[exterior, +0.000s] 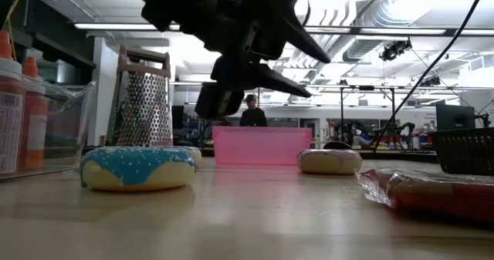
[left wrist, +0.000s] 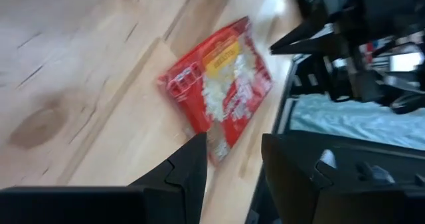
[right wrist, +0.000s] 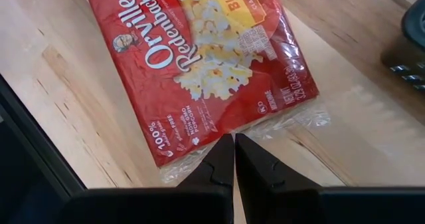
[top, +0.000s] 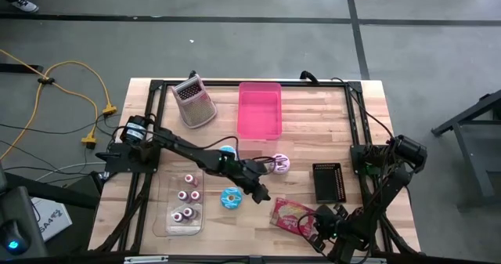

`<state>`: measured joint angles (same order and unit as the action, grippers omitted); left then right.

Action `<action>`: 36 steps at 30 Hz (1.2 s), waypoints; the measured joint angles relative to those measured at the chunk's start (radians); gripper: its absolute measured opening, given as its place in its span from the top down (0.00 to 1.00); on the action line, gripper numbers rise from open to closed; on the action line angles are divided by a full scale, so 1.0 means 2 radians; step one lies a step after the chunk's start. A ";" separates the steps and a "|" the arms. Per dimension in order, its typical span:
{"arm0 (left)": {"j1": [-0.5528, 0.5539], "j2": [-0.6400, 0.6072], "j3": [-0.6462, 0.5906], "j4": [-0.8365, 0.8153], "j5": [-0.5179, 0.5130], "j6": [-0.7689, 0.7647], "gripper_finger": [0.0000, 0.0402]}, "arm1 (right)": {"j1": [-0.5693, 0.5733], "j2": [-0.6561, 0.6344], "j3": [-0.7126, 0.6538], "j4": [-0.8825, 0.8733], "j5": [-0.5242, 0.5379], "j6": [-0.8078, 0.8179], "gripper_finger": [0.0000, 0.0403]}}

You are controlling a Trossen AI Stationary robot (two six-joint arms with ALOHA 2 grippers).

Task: Pick & Place Food Item
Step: Put the popcorn bag into the red bin

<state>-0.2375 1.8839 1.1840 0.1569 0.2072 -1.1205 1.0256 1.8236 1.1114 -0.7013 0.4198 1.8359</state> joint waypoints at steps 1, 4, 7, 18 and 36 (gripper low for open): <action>0.000 0.000 0.005 -0.016 0.000 0.003 0.66 | 0.000 0.000 0.000 0.000 0.000 -0.001 1.00; 0.004 0.000 0.015 -0.057 -0.009 0.009 0.66 | -0.001 0.000 0.000 0.000 0.005 -0.004 1.00; 0.007 0.000 0.019 -0.065 -0.014 0.011 0.66 | -0.003 0.000 0.000 0.000 0.008 -0.004 1.00; 0.005 0.000 0.020 -0.113 -0.015 0.011 0.66 | -0.010 0.000 0.000 0.004 -0.019 0.000 1.00; 0.002 0.014 0.018 -0.105 0.000 0.015 0.66 | -0.024 0.046 0.002 0.056 -0.007 -0.015 1.00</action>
<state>-0.2340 1.9122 1.2205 -0.0540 0.2073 -1.0898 0.9770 1.9148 1.1152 -0.5886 0.4055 1.8050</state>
